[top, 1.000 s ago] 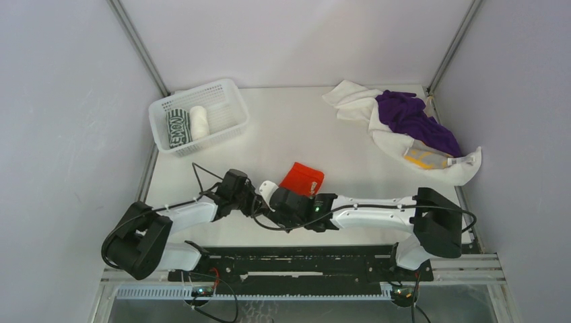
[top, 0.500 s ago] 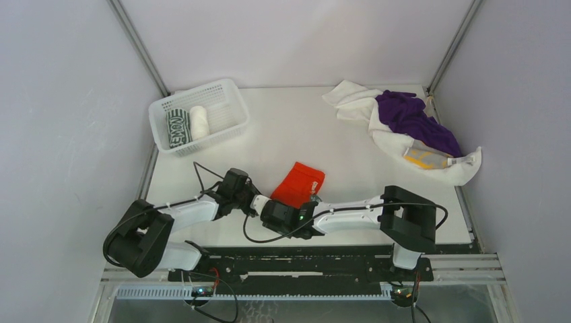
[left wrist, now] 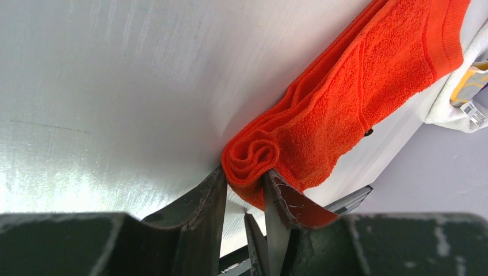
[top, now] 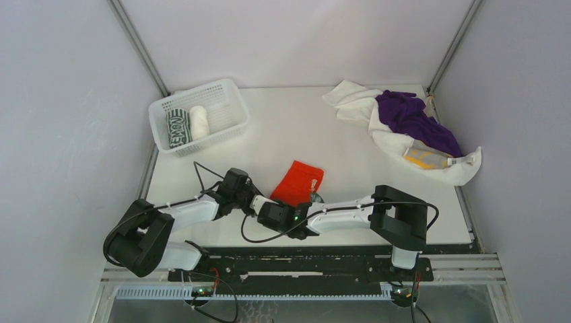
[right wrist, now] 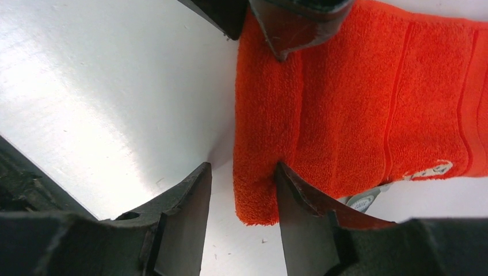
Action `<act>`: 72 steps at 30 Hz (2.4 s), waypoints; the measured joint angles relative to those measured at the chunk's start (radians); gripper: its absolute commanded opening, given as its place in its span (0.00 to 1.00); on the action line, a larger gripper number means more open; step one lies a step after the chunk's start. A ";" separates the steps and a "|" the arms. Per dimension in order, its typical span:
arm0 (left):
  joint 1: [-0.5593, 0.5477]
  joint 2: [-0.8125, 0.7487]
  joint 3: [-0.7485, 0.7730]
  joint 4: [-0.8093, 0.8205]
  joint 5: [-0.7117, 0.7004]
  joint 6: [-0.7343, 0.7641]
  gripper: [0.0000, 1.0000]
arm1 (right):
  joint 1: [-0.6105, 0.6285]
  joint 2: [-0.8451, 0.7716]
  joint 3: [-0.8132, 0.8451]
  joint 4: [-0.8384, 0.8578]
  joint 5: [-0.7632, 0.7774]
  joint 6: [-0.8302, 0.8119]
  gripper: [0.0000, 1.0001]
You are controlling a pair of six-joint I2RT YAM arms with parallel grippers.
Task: Roll the towels
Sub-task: Roll the towel at the center of the board.
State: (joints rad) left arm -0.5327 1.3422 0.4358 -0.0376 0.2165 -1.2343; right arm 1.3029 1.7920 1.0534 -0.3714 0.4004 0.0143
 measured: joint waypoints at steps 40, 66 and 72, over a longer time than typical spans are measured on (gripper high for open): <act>0.001 -0.565 -0.080 -0.437 -0.262 -0.010 0.84 | -0.386 0.000 -0.048 0.164 -0.979 0.239 0.00; -0.019 -0.339 -0.086 -0.209 -0.129 -0.020 0.80 | -0.640 0.303 -0.338 1.135 -1.510 1.008 0.00; -0.020 -0.235 -0.045 -0.151 -0.124 -0.011 0.71 | -0.643 0.304 -0.338 1.138 -1.510 1.011 0.00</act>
State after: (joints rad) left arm -0.5526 1.1069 0.3912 -0.1886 0.0925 -1.2453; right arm 0.6601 2.0960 0.7155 0.7662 -1.1095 1.0248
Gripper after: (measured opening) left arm 0.765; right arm 0.022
